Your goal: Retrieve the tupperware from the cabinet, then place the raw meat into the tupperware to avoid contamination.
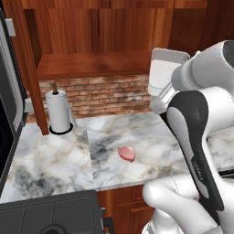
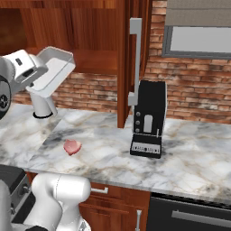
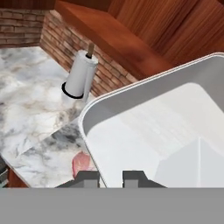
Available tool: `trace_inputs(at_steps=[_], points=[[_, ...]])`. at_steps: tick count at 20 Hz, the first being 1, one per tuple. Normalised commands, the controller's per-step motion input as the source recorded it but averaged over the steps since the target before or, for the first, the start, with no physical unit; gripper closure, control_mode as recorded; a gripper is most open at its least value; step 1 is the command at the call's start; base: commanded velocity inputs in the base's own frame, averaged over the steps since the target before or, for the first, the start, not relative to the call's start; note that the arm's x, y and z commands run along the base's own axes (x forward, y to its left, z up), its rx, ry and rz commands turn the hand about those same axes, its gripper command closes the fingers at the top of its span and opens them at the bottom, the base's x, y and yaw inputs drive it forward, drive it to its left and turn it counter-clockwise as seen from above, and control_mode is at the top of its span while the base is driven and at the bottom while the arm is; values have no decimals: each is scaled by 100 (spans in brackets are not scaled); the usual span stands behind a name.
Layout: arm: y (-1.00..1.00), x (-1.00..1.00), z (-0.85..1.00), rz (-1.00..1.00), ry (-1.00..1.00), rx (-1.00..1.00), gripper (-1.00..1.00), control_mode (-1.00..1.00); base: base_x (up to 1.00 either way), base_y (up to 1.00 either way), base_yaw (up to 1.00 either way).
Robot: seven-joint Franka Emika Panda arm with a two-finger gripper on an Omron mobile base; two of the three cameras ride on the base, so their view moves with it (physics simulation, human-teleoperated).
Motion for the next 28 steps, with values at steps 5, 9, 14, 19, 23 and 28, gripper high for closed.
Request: trace_inputs(at_steps=[5,9,14,19,23,28], points=[[-23,-59,0,0,1,0,100,-100,0,0,0],[-15,-57,0,0,6,0,100,-100,0,0,0],[-4,-48,-4,0,17,-1,100,-100,0,0,0],[0,-39,-9,0,23,-2,100,-100,0,0,0],[-1,-26,-14,0,23,-2,100,-100,0,0,0],[-4,-7,-25,2,18,-2,100,-100,0,0,0]])
